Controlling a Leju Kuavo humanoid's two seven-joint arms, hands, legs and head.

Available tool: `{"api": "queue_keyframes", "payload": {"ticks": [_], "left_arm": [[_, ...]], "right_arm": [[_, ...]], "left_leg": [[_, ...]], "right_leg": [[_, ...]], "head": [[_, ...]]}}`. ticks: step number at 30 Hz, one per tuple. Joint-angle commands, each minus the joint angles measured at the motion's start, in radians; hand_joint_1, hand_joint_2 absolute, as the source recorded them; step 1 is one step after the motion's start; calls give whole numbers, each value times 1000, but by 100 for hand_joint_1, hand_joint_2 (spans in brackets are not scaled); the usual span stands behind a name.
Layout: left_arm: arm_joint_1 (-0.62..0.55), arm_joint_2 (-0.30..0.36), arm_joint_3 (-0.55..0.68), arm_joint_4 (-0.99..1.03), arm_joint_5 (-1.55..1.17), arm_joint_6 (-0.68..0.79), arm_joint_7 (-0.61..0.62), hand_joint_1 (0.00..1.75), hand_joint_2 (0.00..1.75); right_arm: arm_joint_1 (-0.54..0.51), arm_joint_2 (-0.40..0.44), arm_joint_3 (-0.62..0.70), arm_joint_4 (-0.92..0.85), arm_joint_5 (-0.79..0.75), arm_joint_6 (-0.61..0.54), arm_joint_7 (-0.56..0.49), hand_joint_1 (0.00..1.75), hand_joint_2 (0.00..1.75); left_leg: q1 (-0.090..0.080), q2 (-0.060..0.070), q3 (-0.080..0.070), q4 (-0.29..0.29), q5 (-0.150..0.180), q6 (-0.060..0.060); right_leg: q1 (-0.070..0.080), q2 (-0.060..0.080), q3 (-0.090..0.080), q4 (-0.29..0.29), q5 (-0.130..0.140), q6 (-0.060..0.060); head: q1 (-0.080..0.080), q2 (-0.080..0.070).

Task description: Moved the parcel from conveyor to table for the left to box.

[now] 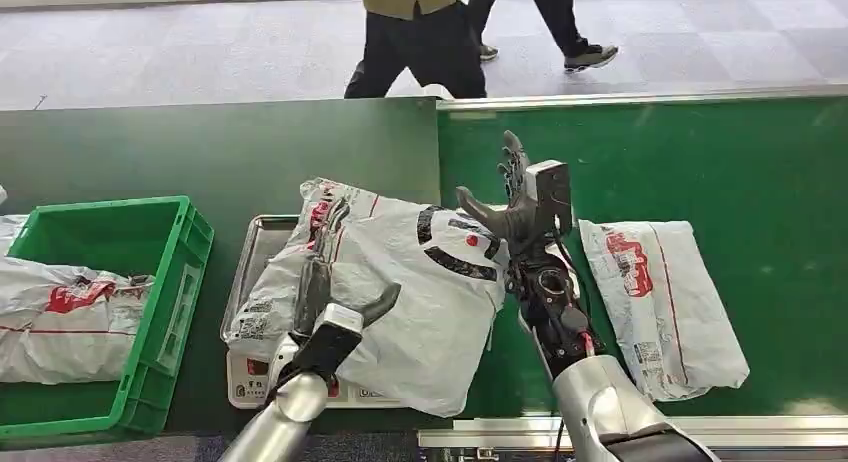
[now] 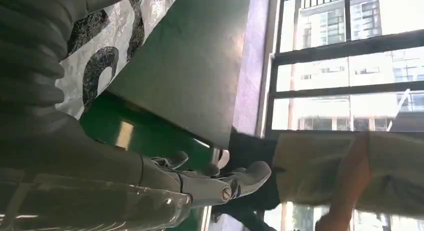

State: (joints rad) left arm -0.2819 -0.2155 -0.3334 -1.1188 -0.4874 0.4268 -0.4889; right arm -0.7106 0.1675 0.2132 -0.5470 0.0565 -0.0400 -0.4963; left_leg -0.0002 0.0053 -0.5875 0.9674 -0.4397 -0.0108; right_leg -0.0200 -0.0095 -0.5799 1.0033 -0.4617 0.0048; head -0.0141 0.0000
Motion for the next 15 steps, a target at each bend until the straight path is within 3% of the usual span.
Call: {"api": "queue_keyframes", "payload": {"ticks": [1, 6, 15], "left_arm": [[-18, 1, 33, 150, -244, -125, 219, 0, 175], [-50, -8, 48, 261, -335, -193, 301, 0, 175], [-115, -22, 27, 392, -382, -227, 316, 0, 175]], "right_arm": [[-14, -12, 3, 5, 34, 13, 28, 0, 175], [-5, -13, -8, -8, 52, 17, 38, 0, 175], [28, -27, -32, -36, 68, 9, 39, 0, 175]], "left_leg": [[0, 0, 1, -1, 0, 0], [1, -1, 3, -1, 0, 0], [0, -2, 4, -1, 0, 0]], "right_leg": [[0, 0, 2, -1, 0, 0], [1, 0, 4, -2, 0, -1], [0, -2, 6, -1, 0, 0]], "head": [[0, 0], [0, 0], [0, 0]]}}
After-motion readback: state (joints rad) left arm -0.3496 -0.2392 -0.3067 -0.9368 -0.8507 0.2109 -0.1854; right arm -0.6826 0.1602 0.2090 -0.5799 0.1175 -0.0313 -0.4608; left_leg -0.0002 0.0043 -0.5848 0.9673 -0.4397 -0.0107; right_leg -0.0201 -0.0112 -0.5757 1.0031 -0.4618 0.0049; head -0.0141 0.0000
